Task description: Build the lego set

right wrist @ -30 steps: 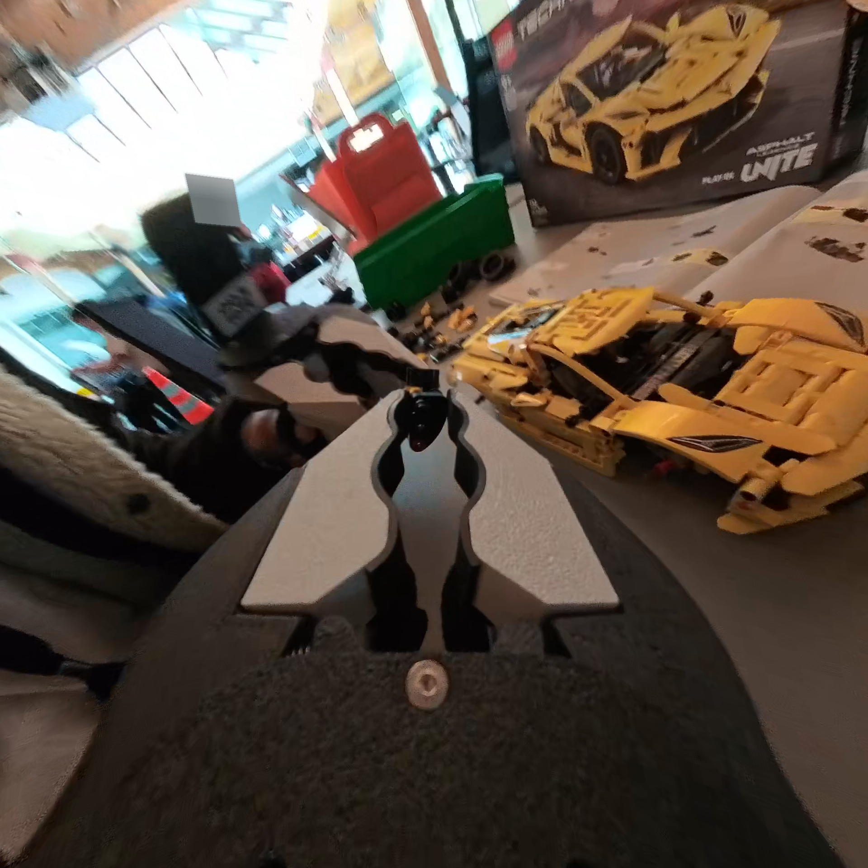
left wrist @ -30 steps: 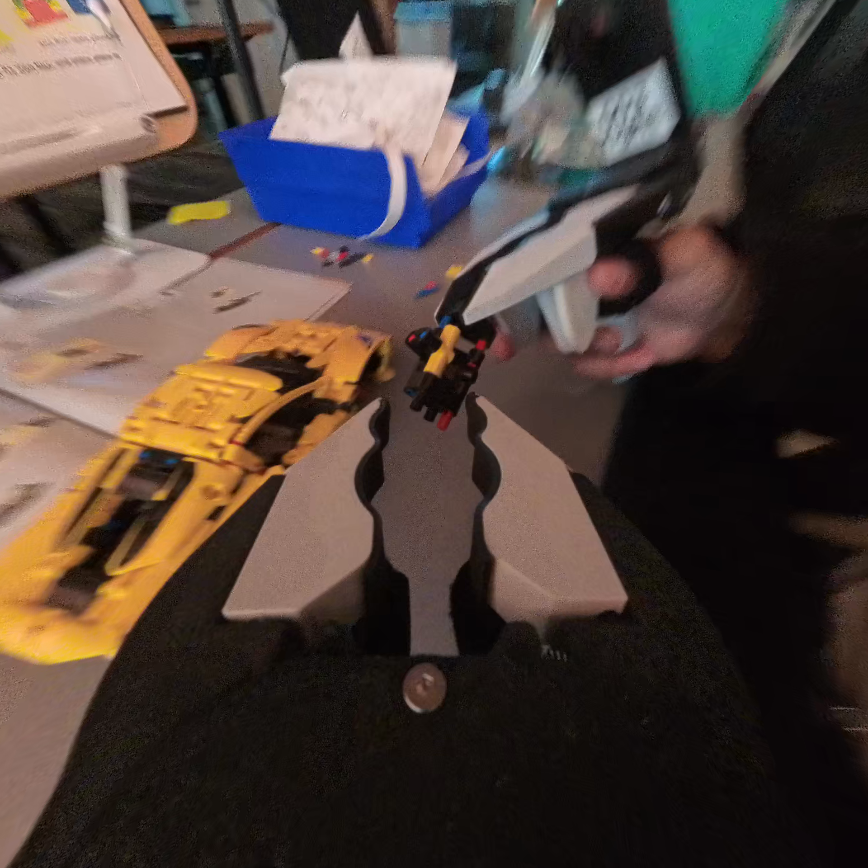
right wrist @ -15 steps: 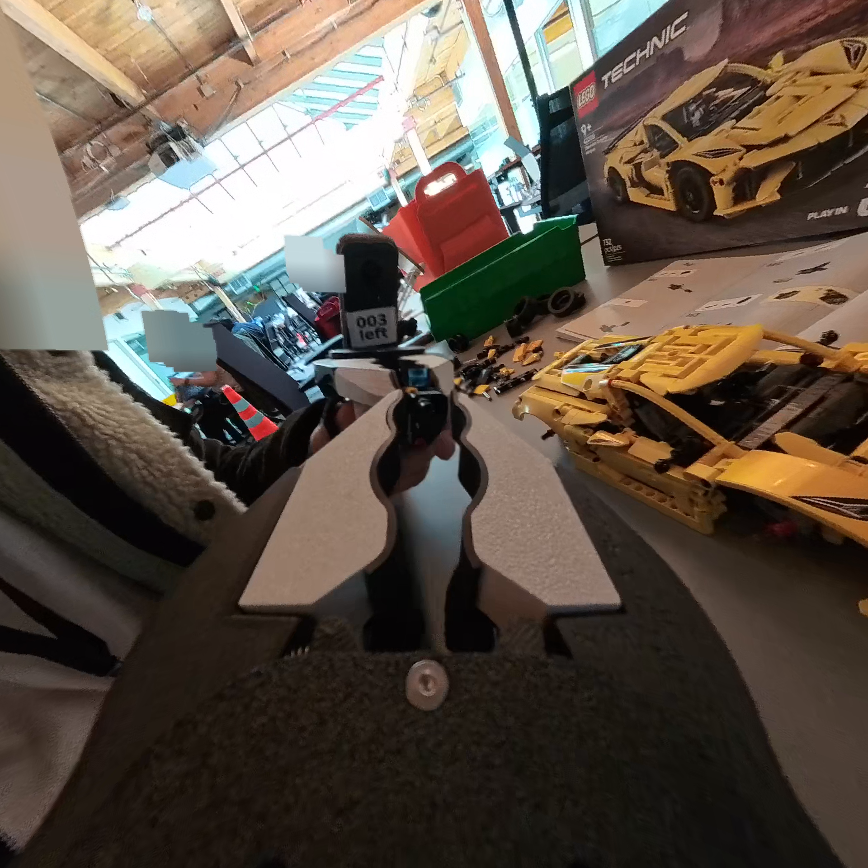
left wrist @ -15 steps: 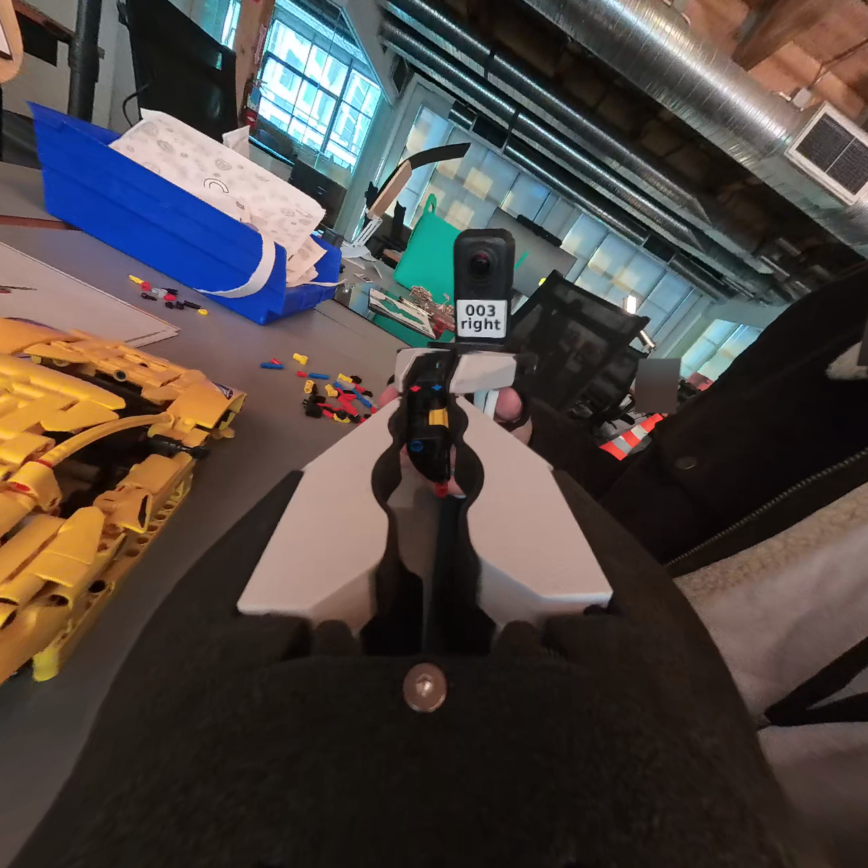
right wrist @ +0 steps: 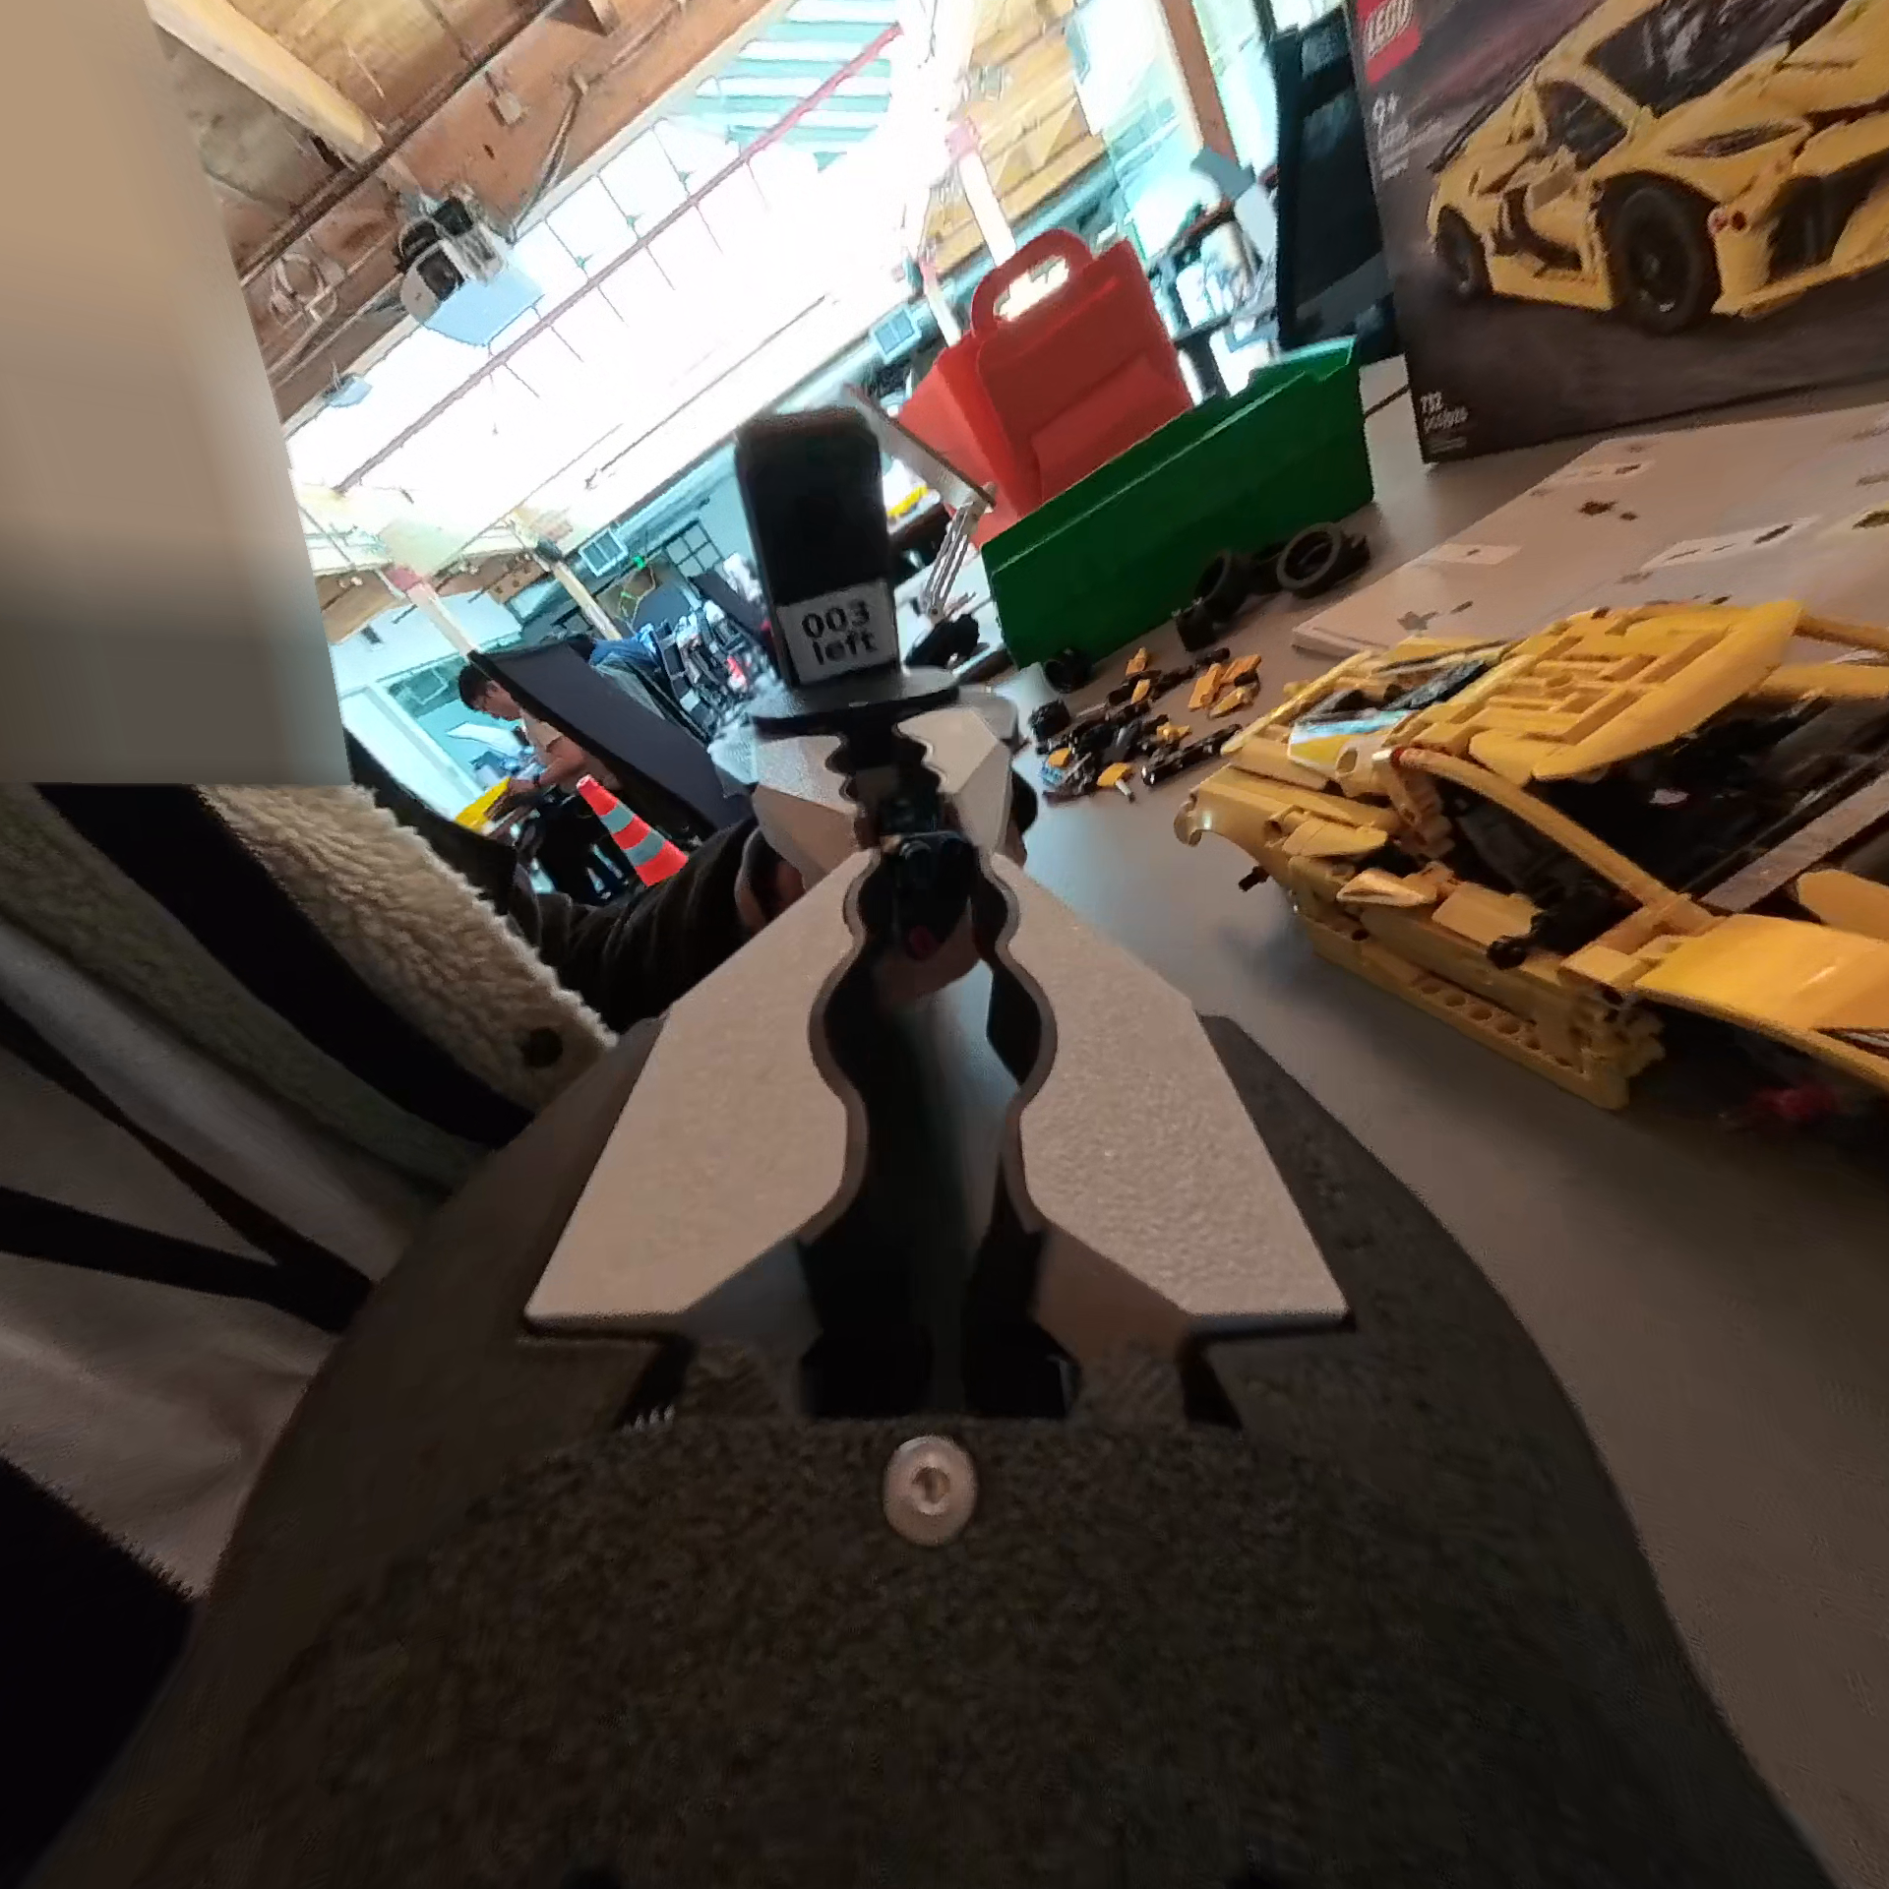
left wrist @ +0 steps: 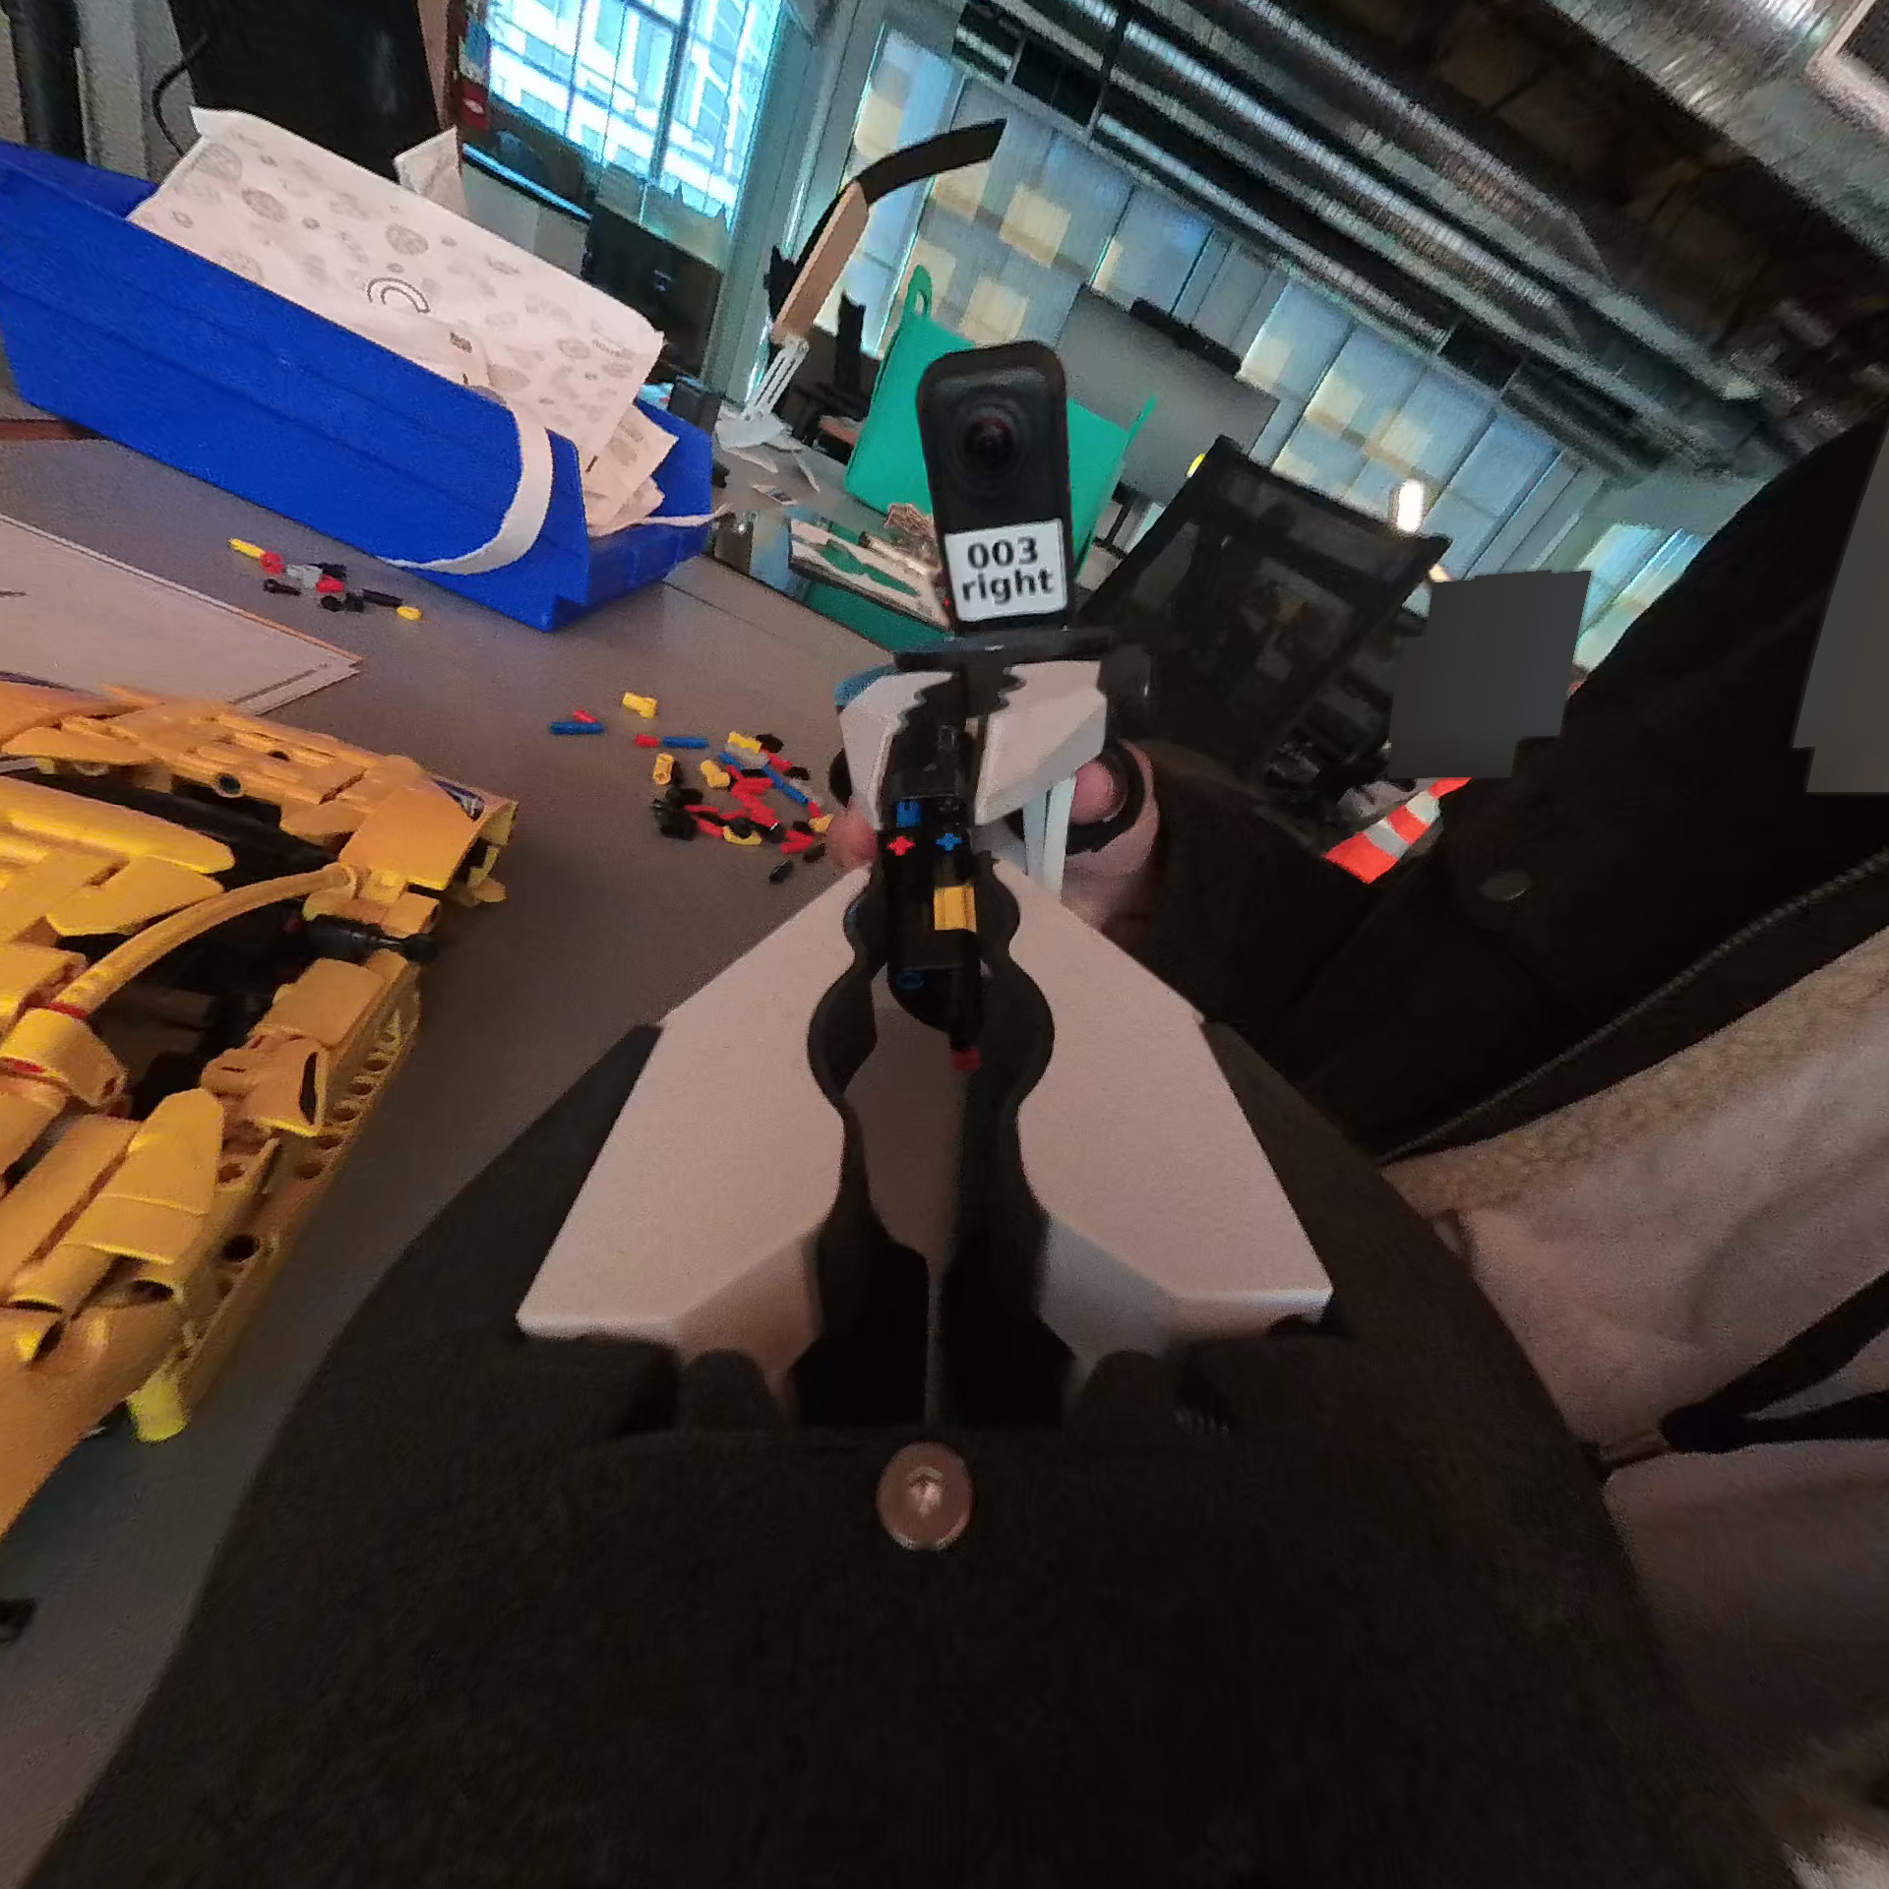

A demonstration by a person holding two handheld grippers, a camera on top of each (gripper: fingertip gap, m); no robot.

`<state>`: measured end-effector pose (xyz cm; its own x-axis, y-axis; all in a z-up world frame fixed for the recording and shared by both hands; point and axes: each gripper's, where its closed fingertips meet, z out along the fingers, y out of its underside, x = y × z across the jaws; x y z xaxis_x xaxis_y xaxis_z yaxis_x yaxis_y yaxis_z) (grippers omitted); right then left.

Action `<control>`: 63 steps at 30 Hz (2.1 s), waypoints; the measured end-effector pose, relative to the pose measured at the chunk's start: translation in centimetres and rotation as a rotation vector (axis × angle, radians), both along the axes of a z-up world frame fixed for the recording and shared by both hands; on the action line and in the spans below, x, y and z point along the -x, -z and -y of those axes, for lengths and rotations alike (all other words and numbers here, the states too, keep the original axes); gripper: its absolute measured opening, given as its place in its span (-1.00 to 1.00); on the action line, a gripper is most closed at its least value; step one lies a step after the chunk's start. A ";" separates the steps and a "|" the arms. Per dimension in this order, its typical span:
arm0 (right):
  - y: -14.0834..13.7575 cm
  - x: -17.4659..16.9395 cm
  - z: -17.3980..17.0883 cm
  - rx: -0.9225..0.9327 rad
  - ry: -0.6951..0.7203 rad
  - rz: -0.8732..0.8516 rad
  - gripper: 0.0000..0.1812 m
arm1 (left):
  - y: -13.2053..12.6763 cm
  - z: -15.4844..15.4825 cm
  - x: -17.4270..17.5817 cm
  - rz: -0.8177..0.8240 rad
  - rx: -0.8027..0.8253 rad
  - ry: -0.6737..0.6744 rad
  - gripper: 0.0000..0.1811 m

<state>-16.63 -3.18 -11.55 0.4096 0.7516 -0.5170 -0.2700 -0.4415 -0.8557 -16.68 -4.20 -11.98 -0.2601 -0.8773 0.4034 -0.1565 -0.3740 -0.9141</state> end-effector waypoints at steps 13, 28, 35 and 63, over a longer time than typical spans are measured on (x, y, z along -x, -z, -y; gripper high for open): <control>2.6 1.1 2.4 0.096 -0.191 0.104 -0.85 | 2.4 2.0 1.0 -0.147 -0.192 0.126 -0.83; 1.5 0.4 -0.1 0.058 -0.021 0.024 -0.83 | 1.2 -0.7 0.6 -0.079 0.090 0.053 -0.83; 1.6 0.9 0.5 0.077 -0.067 0.032 -0.84 | 0.5 -0.5 0.7 -0.038 0.119 0.061 -0.83; -0.5 1.3 -0.9 0.086 0.029 -0.140 -0.90 | -0.1 -0.3 -0.1 0.025 0.214 0.031 -0.83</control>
